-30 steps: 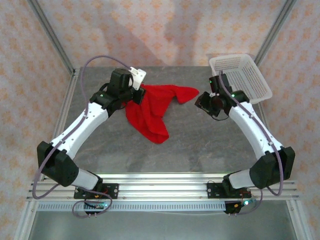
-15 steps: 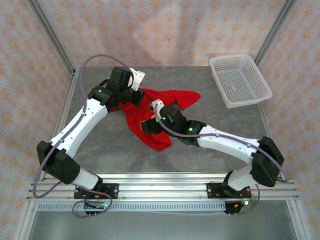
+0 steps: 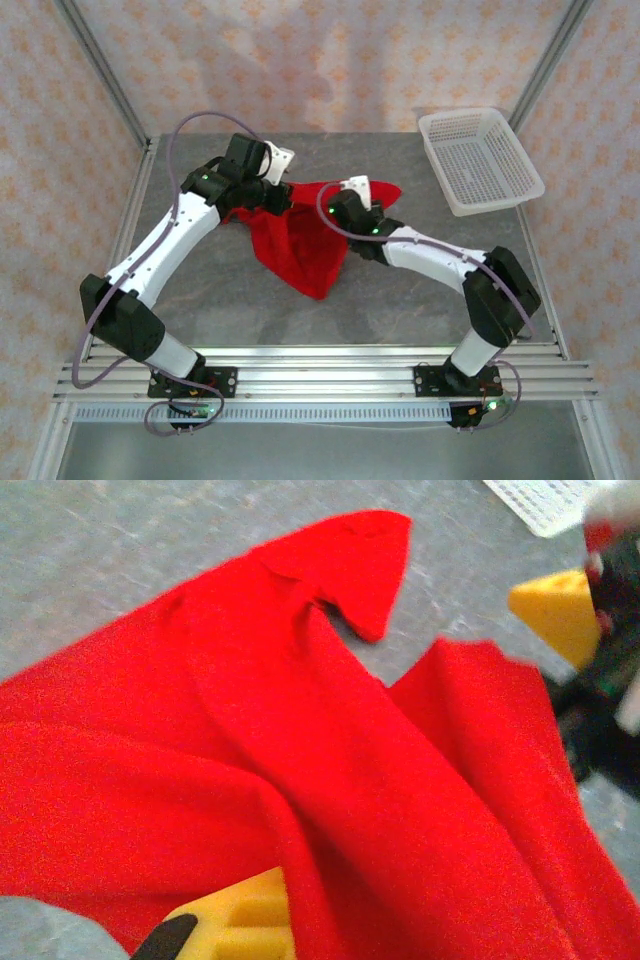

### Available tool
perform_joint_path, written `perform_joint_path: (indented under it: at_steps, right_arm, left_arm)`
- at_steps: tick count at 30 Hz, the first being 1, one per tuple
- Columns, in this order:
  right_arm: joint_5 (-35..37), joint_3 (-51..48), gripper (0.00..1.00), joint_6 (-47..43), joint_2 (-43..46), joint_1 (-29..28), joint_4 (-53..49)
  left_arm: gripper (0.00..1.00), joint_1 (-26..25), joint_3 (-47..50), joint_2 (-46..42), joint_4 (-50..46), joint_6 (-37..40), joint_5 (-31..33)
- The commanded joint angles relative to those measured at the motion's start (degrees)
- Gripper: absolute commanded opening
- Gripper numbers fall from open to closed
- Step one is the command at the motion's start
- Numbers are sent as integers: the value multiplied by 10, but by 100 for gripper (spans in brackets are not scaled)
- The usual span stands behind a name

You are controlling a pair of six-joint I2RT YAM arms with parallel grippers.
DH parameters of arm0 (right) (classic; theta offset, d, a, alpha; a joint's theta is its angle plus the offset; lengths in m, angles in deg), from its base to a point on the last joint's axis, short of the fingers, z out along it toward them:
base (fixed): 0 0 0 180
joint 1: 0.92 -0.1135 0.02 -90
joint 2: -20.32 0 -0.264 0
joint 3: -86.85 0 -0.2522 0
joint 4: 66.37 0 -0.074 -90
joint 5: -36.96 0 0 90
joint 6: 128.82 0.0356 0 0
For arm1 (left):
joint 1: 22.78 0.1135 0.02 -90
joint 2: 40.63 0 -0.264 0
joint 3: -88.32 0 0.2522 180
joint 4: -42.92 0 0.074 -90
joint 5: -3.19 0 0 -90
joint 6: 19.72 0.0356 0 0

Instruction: Fold the inside-out t-shirt

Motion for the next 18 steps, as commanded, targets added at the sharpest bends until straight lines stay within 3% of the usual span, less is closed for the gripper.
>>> perform_joint_path:
  at_steps: [1,5,8,10,14,15,18]
  right_arm:
    - [-83,-4,62,49,59,-21,-90]
    - [-201,-119,61,40,184,-89,35]
    - [-210,-162,54,24,213,-141,124]
    - [-216,-156,42,4,190,-159,158]
    - [-211,-125,6,-17,104,-167,230]
    - [-194,-119,1,-33,78,-167,261]
    - [-148,-73,0,-88,13,-166,275]
  left_arm:
    - [0,-2,-21,25,-53,-11,-67]
    - [0,-2,-39,46,-74,-49,-83]
    - [0,-2,-47,52,-66,-75,-94]
    - [0,-1,-55,60,-70,-80,-95]
    - [0,-1,-81,78,-104,-69,-97]
    - [0,-1,-86,81,-112,-67,-95]
    - [0,-1,-94,84,-127,-64,-89]
